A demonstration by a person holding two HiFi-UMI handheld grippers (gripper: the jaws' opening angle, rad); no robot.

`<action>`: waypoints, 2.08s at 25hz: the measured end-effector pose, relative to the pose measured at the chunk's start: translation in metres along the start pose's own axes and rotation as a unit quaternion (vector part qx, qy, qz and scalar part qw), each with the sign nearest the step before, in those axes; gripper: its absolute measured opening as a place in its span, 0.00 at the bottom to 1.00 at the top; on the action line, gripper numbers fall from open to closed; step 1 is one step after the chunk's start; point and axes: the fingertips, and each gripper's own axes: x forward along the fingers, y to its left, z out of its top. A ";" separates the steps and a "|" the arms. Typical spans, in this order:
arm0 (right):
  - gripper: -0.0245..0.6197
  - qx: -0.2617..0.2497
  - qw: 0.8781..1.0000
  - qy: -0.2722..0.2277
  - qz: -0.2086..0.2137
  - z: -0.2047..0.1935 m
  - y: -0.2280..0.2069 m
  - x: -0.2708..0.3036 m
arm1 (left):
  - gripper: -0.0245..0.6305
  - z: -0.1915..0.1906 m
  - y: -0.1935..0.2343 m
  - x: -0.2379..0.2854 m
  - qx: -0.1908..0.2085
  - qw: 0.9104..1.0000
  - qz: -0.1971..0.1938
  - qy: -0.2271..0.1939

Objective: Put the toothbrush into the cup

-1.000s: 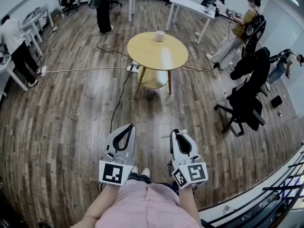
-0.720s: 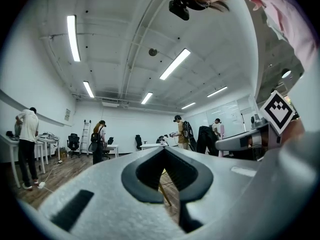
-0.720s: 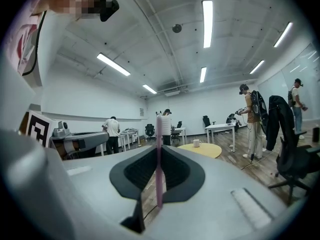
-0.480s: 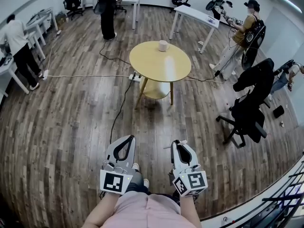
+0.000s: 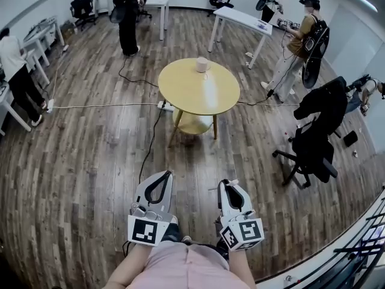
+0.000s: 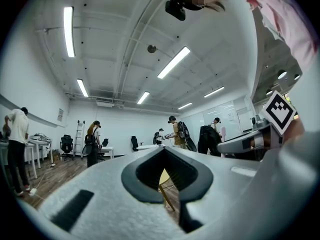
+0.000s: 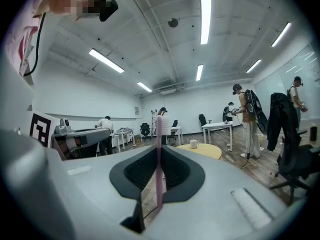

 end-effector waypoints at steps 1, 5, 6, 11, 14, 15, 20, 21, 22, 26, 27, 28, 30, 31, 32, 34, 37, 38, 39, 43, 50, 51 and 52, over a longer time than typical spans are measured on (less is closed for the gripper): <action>0.09 0.000 1.000 0.000 -0.001 0.001 -0.001 0.005 | 0.03 -0.001 0.003 0.005 -0.001 1.000 -0.002 0.001; 0.09 0.001 1.000 -0.004 -0.003 0.001 -0.010 0.025 | 0.03 -0.012 0.015 0.025 0.001 1.000 -0.008 0.011; 0.09 0.003 1.000 -0.004 -0.004 0.001 -0.013 0.030 | 0.03 -0.014 0.017 0.030 0.001 1.000 -0.008 0.012; 0.09 0.010 1.000 -0.007 -0.006 0.002 -0.032 0.057 | 0.03 -0.028 0.024 0.058 -0.004 1.000 -0.009 0.019; 0.09 0.012 1.000 -0.008 -0.001 0.006 -0.047 0.076 | 0.03 -0.032 0.029 0.081 -0.005 1.000 -0.006 0.021; 0.09 0.010 1.000 -0.008 0.003 0.009 -0.053 0.084 | 0.03 -0.032 0.031 0.091 -0.005 1.000 -0.004 0.021; 0.09 0.007 1.000 -0.002 0.016 0.022 -0.085 0.114 | 0.03 -0.028 0.034 0.138 -0.008 1.000 0.007 0.015; 0.09 0.006 1.000 -0.003 0.019 0.023 -0.091 0.120 | 0.03 -0.028 0.034 0.145 -0.005 1.000 0.009 0.013; 0.09 0.004 1.000 -0.004 0.022 0.025 -0.097 0.125 | 0.03 -0.028 0.033 0.152 -0.003 1.000 0.011 0.011; 0.09 0.002 0.999 -0.007 0.032 0.028 -0.115 0.146 | 0.03 -0.033 0.034 0.176 -0.009 1.000 0.019 0.001; 0.09 0.001 0.999 -0.007 0.035 0.029 -0.118 0.150 | 0.03 -0.034 0.036 0.180 -0.011 1.000 0.023 0.002; 0.09 0.000 0.999 -0.007 0.038 0.031 -0.121 0.153 | 0.03 -0.036 0.037 0.184 -0.012 1.000 0.028 0.002; 0.09 -0.002 0.999 -0.006 0.044 0.033 -0.129 0.160 | 0.03 -0.038 0.039 0.191 -0.012 0.999 0.037 0.002; 0.09 -0.003 0.999 -0.006 0.046 0.034 -0.133 0.163 | 0.03 -0.039 0.040 0.195 -0.011 0.999 0.041 0.002; 0.09 -0.003 0.999 -0.005 0.047 0.034 -0.136 0.166 | 0.03 -0.039 0.041 0.198 -0.011 0.999 0.044 0.002; 0.09 -0.002 0.999 -0.002 0.047 0.034 -0.141 0.173 | 0.03 -0.041 0.046 0.205 -0.013 0.999 0.048 0.004; 0.09 0.000 0.999 -0.001 0.048 0.034 -0.146 0.186 | 0.03 -0.045 0.053 0.218 -0.013 0.999 0.048 0.005; 0.09 0.000 0.999 -0.002 0.047 0.034 -0.148 0.189 | 0.03 -0.046 0.055 0.223 -0.012 0.999 0.046 0.006; 0.09 0.001 0.999 -0.002 0.046 0.035 -0.151 0.193 | 0.03 -0.048 0.056 0.228 -0.011 0.999 0.044 0.007; 0.09 0.002 0.999 -0.002 0.038 0.040 -0.165 0.216 | 0.03 -0.052 0.067 0.255 -0.017 0.999 0.036 0.008; 0.09 0.010 1.000 -0.005 0.024 0.051 -0.177 0.282 | 0.03 -0.056 0.112 0.310 -0.015 1.000 0.015 0.006; 0.09 0.011 1.000 -0.005 0.023 0.055 -0.179 0.292 | 0.03 -0.055 0.119 0.318 -0.014 1.000 0.013 0.006; 0.09 0.011 1.000 -0.006 0.022 0.057 -0.180 0.302 | 0.03 -0.055 0.127 0.326 -0.013 1.000 0.011 0.007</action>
